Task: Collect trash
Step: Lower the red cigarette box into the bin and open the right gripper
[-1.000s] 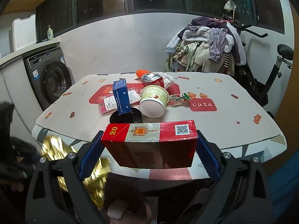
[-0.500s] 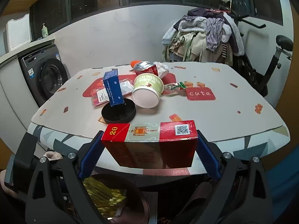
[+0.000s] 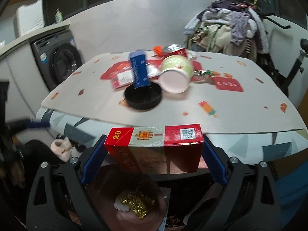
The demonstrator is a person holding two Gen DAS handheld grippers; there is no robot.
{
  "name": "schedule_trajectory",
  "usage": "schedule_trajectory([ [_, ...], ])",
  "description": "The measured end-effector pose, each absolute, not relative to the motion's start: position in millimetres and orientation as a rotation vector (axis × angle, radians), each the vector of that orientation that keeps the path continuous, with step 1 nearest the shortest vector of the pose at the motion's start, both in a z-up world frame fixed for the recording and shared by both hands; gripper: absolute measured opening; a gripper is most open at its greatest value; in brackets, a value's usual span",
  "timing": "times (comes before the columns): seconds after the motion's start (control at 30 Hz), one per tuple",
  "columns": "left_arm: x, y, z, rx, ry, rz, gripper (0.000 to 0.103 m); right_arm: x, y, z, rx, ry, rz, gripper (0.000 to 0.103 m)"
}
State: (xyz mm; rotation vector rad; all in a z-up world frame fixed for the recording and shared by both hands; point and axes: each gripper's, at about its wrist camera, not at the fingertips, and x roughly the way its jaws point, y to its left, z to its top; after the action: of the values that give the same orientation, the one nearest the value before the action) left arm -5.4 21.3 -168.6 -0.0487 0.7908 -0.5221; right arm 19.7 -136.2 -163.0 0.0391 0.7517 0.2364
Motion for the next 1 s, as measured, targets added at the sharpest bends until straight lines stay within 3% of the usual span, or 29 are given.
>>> schedule_trajectory([
  [0.23, -27, 37, -152, 0.04, 0.638, -0.42, 0.097, 8, -98, -176, -0.067, 0.782, 0.367, 0.092],
  [0.6, -13, 63, -166, -0.077, 0.7, -0.357, 0.097, 4, -53, -204, -0.254, 0.858, 0.471, 0.092],
  [1.0, -9, 62, -172, -0.078, 0.73, -0.353, 0.097, 9, -47, -222, -0.273, 0.94, 0.477, 0.092],
])
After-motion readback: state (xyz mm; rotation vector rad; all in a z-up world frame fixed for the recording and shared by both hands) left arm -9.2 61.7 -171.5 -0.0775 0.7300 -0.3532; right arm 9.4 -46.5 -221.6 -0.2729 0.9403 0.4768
